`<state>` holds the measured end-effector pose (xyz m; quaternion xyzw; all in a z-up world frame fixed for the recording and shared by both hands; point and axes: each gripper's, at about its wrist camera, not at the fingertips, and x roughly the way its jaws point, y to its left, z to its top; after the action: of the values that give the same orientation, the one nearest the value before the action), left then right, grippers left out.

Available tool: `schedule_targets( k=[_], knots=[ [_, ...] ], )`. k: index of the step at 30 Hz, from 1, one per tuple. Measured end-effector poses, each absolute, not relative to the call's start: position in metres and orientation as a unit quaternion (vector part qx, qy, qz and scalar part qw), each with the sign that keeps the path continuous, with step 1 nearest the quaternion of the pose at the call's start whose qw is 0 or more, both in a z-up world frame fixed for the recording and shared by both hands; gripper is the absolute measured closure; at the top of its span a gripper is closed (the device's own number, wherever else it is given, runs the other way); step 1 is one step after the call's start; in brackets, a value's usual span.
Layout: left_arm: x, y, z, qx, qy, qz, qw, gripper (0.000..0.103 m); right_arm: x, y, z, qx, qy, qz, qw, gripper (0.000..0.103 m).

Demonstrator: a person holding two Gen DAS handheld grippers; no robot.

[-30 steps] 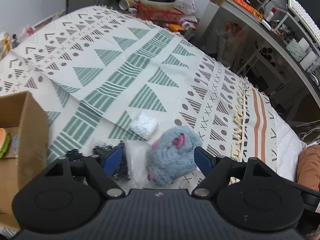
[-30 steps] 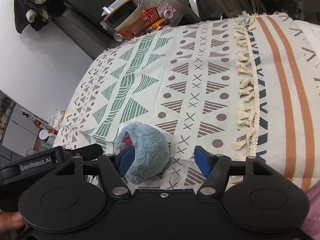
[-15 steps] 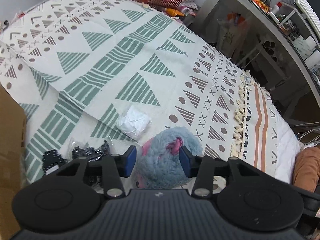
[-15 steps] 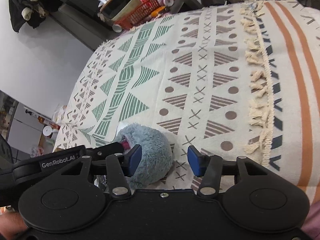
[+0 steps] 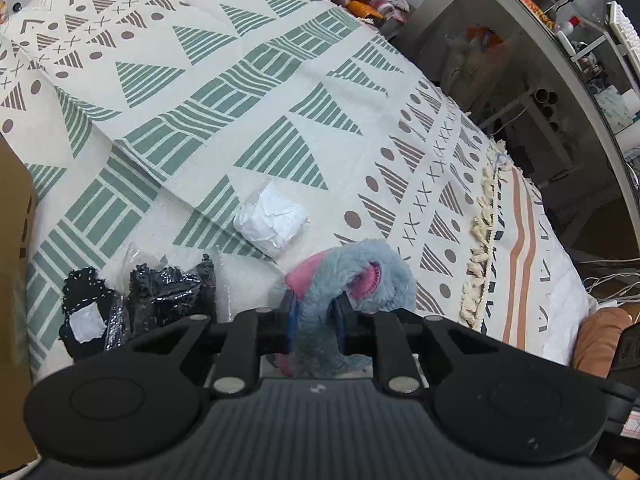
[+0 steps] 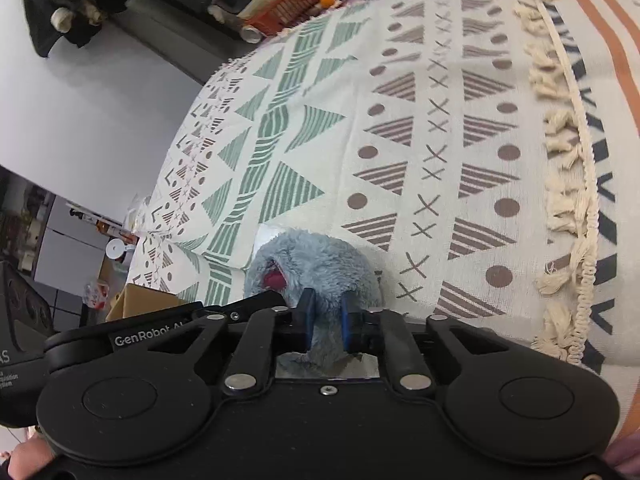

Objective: Organize soft objects
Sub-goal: 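Grasp the grey plush mouse with the right tool, then carry the grey plush mouse over the cardboard box with the right tool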

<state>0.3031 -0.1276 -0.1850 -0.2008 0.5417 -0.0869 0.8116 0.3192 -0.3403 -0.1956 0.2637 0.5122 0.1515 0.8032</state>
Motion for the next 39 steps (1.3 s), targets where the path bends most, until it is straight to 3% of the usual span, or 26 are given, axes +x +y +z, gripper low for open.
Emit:
schedule_targets(
  k=[39],
  knots=[
    [0.215, -0.058, -0.098, -0.228, 0.452, -0.099, 0.857, 0.091, 0.239, -0.274, -0.089, 0.207, 0.422, 0.18, 0.864, 0.099]
  ],
)
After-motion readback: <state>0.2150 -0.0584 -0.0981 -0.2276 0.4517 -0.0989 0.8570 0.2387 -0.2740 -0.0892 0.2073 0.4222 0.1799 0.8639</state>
